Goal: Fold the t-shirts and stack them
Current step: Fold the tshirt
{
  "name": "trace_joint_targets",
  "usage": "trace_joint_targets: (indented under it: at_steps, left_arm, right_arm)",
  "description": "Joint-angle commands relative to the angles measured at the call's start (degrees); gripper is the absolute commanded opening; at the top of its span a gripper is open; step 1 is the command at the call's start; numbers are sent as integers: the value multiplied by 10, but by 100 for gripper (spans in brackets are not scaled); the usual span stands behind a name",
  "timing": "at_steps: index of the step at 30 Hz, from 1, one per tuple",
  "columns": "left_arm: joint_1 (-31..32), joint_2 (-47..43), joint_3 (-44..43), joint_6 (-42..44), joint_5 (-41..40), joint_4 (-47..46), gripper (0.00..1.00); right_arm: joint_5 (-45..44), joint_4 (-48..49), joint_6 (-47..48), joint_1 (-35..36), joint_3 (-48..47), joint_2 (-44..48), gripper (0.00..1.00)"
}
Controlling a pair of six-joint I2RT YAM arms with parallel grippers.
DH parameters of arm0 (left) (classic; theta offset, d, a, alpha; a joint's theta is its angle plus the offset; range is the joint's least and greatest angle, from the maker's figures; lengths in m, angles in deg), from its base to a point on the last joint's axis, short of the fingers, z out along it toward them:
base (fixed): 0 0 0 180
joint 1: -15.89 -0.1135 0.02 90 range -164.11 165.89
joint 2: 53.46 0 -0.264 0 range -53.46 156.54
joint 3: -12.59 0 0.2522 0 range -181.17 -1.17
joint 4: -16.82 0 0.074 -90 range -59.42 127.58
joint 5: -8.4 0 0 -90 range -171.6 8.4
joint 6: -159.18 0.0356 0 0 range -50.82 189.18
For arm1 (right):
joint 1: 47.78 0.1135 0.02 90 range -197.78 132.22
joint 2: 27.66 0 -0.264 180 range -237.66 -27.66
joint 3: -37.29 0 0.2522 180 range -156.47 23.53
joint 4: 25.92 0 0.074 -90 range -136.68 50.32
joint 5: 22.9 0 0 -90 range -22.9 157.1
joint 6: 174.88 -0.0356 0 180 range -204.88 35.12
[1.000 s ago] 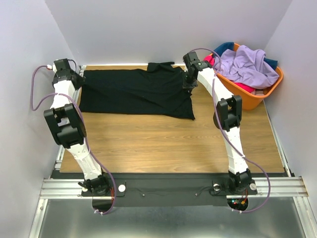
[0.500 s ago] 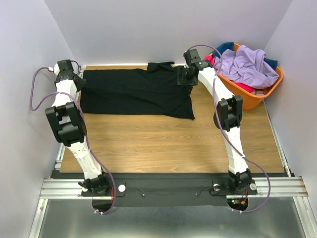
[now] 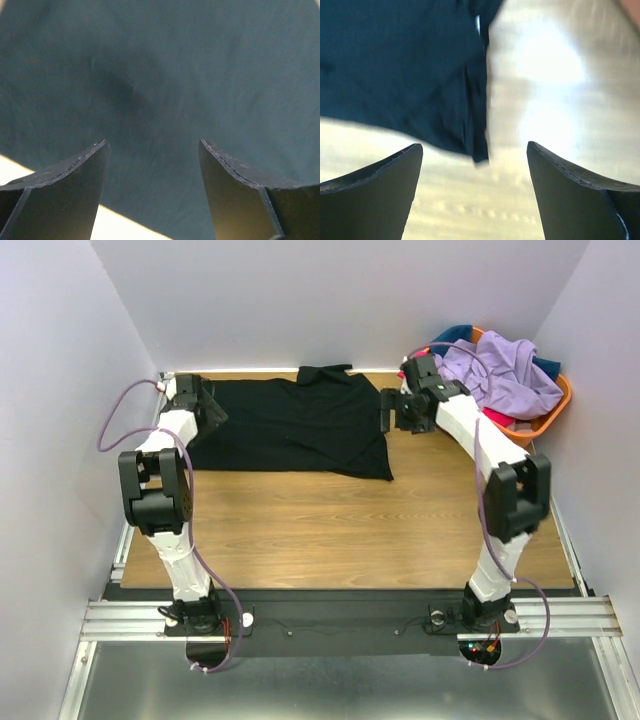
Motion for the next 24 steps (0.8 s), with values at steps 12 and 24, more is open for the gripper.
trace_joint_targets:
  at_steps: [12, 24]
  left_arm:
    - [-15, -60, 154, -8, -11, -46, 84]
    - [-19, -75, 192, -2, -24, -45, 85]
  right_arm:
    - [102, 120, 14, 12, 205, 86, 81]
    - [46, 143, 14, 14, 210, 23, 63]
